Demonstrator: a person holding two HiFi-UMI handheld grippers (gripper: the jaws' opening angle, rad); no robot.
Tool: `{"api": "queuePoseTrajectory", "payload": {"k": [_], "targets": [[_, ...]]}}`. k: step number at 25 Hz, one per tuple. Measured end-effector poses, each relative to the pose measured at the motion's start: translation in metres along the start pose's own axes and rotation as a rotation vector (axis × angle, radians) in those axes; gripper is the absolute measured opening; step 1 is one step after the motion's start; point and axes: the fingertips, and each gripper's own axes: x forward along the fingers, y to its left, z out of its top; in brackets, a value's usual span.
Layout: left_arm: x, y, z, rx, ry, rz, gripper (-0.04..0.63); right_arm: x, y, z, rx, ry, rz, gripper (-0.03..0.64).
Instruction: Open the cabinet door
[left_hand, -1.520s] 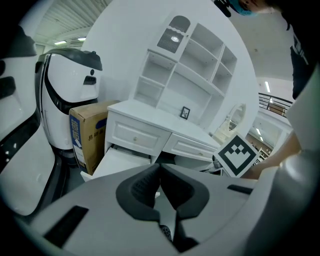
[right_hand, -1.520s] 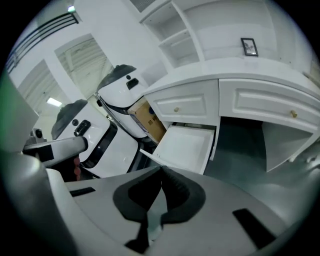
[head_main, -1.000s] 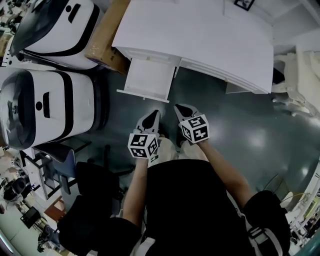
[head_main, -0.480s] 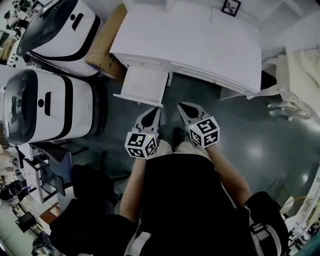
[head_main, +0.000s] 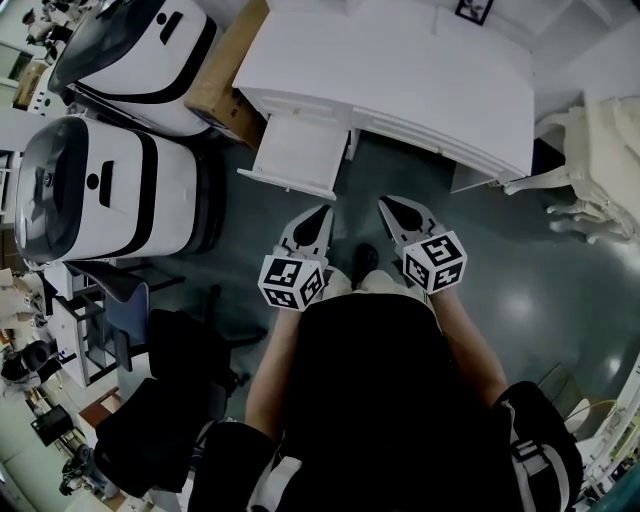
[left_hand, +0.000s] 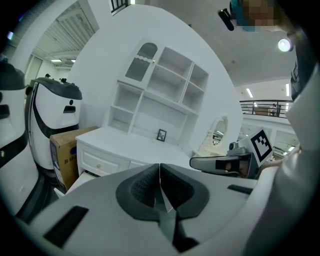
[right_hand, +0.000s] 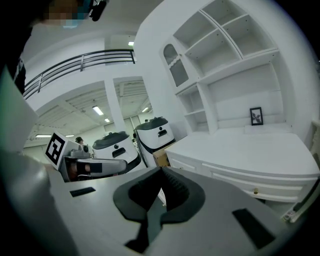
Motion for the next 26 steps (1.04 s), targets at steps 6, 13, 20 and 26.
{"api": "queuePoseTrajectory", "payload": {"k": [6, 13, 20, 26], "targets": [[-0.006, -0.009, -0.006, 0.004, -0.001, 0.004, 0.023, -0.011, 0.0, -0.002, -0.004, -0.017, 0.001, 0.014], [-0.006, -0.015, -0.008, 0.011, 0.005, -0.008, 0.023, -0.019, -0.001, -0.006, 0.015, -0.027, -0.019, 0.014], [-0.003, -0.019, -0.006, 0.02, 0.003, -0.009, 0.023, -0.025, -0.009, -0.004, 0.011, -0.04, -0.033, 0.014], [0.0, -0.02, -0.003, 0.024, 0.002, -0.007, 0.023, -0.025, -0.009, 0.001, -0.004, -0.042, -0.032, 0.014]]}}
